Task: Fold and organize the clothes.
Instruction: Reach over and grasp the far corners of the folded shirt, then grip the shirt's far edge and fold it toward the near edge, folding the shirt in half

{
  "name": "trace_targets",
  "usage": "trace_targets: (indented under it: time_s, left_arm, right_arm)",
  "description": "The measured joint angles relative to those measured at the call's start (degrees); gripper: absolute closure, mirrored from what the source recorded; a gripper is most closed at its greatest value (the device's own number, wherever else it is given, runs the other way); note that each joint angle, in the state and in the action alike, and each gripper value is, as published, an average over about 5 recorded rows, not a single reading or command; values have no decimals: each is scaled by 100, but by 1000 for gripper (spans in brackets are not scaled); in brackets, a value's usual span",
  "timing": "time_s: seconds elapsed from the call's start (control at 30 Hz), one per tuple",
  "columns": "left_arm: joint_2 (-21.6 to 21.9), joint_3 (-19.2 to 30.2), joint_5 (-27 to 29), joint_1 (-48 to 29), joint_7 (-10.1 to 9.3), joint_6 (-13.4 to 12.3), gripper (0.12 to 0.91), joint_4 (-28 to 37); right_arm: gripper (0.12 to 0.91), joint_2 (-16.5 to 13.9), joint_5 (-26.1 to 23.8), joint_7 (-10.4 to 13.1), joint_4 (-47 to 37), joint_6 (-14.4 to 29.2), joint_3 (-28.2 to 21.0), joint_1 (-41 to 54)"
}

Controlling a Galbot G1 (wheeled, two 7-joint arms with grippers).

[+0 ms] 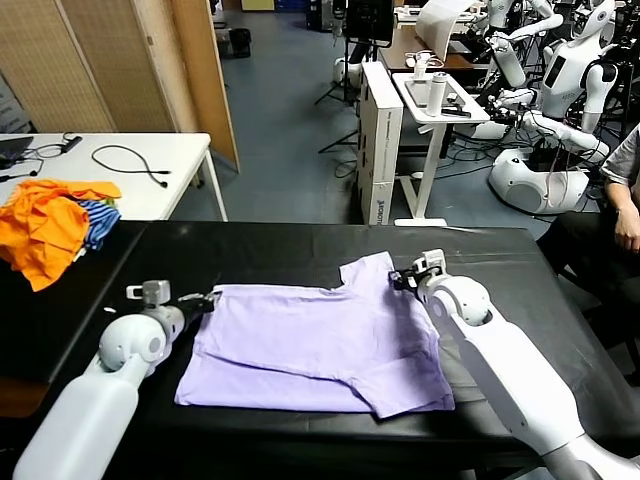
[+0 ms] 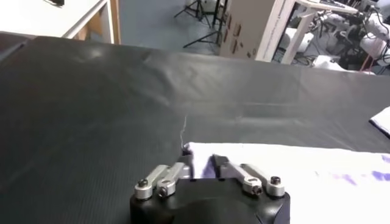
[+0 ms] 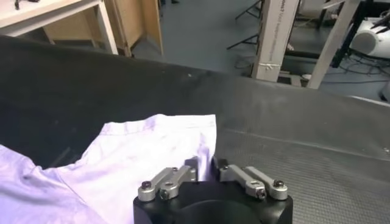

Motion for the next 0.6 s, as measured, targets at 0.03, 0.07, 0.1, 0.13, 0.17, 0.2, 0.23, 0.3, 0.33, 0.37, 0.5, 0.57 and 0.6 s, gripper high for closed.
trace_targets:
  time_s: [0.03,0.07,0.1,0.13,0.17,0.2,0.23,0.3,0.33,0.37,0.5,0.57,0.6]
  left_arm:
    - [-1,0,4,1,0,-6,837,-4]
    - [-3,-1,8,3,0,-13,839,-12]
    - [-5,-6,13,8,0,-23,840,-24]
    - [-6,-17,17,16,0,-37,840,-40]
    - [-8,-32,20,27,0,-55,841,-61]
    - [-10,-53,21,41,0,-78,841,-84]
    - [-11,-78,22,57,0,-107,841,-109]
    - [-12,-134,25,93,-1,-173,841,-158]
    - [-11,-164,26,113,0,-206,841,-182]
    - [-9,-199,26,138,3,-242,842,-207]
    - [-4,-349,15,261,24,-373,849,-321]
    - [-3,-425,8,336,43,-433,850,-391]
    - [-2,-464,9,378,55,-464,850,-426]
  right_arm:
    - [885,0,-2,0,15,0,15,-14]
    - [885,0,-2,1,31,-1,33,-27]
    - [885,0,4,2,52,-3,55,-43]
    - [885,0,18,3,78,-6,81,-62]
    - [885,-3,40,2,108,-9,109,-83]
    - [885,-7,69,-1,143,-13,140,-107]
    - [885,-14,105,-6,183,-9,176,-135]
    - [885,-36,183,-22,270,37,254,-195]
    - [885,-49,224,-33,316,81,297,-226]
    - [885,-62,262,-48,363,135,340,-258]
    - [885,-133,367,-104,580,283,523,-421]
    - [885,-184,420,-100,718,305,622,-535]
    - [885,-210,460,-86,796,308,675,-599]
